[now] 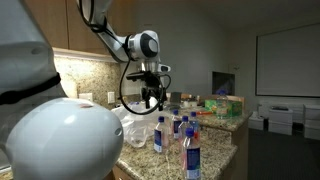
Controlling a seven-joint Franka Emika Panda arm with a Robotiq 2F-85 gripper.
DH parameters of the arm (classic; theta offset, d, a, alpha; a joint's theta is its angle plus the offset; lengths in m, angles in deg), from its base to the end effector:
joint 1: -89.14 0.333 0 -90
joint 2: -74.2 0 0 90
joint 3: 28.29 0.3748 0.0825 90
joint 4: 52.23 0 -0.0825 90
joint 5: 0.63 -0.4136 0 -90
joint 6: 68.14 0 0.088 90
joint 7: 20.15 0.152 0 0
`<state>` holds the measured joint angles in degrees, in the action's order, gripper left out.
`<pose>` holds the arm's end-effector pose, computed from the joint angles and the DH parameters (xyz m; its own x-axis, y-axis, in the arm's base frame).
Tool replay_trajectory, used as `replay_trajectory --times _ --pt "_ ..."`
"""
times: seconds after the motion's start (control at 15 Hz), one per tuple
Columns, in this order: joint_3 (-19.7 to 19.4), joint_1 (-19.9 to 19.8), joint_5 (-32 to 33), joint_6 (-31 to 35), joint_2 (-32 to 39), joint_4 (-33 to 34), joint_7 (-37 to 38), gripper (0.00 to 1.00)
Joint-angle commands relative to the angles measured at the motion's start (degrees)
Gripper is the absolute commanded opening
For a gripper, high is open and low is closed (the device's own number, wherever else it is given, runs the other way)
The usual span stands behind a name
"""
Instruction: Pick up the bottles from the counter and put them in the plastic bag
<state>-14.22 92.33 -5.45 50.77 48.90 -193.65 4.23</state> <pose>0.3974 0.1338 0.4456 0.9820 -0.1828 0.0479 -0.1835 -0.9830 0.0100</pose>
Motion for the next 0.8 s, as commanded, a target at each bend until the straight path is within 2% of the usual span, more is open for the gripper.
replay_trajectory --times 0.0,0.4,0.73 --pt "-0.6 0.7 0.3 -0.1 0.1 0.1 0.2 1.00" --pt "-3.6 0.7 -3.4 8.6 5.8 -1.0 -2.2 1.00" --pt "-4.3 1.8 -3.9 12.6 12.1 0.8 -4.8 1.00"
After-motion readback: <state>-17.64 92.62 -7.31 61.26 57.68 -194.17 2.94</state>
